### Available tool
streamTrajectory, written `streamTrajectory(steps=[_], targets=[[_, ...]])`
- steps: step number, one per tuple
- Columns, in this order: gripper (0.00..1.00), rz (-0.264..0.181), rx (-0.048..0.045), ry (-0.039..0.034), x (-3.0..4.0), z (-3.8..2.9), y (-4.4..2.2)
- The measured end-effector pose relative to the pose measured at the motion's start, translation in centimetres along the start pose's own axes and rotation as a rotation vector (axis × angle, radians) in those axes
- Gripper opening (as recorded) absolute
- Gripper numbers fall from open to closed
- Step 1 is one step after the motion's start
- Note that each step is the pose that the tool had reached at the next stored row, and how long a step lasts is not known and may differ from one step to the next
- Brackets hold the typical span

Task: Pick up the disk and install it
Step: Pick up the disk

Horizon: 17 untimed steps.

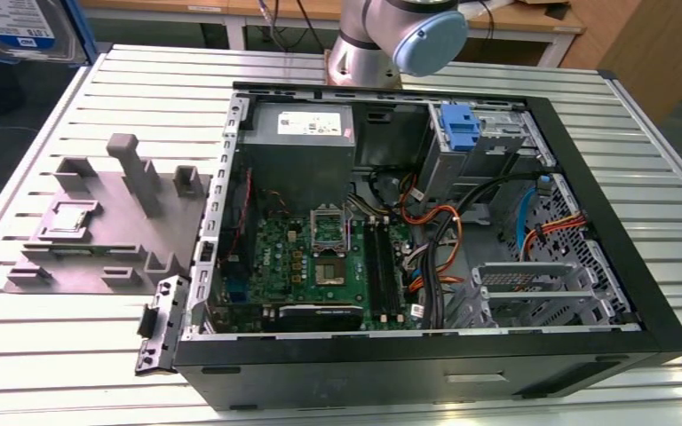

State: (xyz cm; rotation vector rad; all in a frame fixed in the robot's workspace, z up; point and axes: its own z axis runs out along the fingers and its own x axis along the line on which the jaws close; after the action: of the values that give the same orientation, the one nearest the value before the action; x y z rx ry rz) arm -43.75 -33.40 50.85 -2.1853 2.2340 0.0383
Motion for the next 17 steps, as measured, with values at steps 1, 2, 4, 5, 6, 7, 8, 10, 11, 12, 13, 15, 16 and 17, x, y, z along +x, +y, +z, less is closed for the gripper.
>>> streamTrajectory(steps=[1, 2, 4, 5, 6, 7, 8, 10, 11, 12, 13, 15, 16, 17], targets=[[0.37, 0.0, 0.0, 0.0, 0.0, 0.0, -0.01], [0.37, 0.0, 0.0, -0.0001, 0.0, 0.0, -0.02], [0.37, 0.0, -0.0001, 0.0, 0.0, -0.02, -0.02], [0.37, 0.0, -0.0001, 0.0001, 0.0, -0.07, -0.02], [0.37, 0.0, -0.0001, 0.0, -0.01, -0.16, -0.02], [0.37, 0.0, 0.0, 0.0, -0.01, -0.31, -0.02], [0.37, 0.0, 0.0001, 0.0, -0.01, -0.55, -0.02], [0.37, 0.0, -0.0001, 0.0001, -0.03, -0.96, -0.02], [0.37, 0.0, -0.0002, 0.0002, -0.03, -1.02, -0.02], [0.37, 0.0, 0.0002, 0.0006, -0.02, -1.01, -0.02], [0.37, 0.0, 0.0005, 0.0009, 0.02, -1.01, -0.01], [0.37, 0.0, 0.0006, 0.0023, 0.2, -1.02, -0.02], [0.37, 0.0, 0.0006, 0.0029, 0.35, -1.03, -0.02], [0.37, 0.0, 0.0007, 0.0036, 0.51, -1.03, -0.02]])
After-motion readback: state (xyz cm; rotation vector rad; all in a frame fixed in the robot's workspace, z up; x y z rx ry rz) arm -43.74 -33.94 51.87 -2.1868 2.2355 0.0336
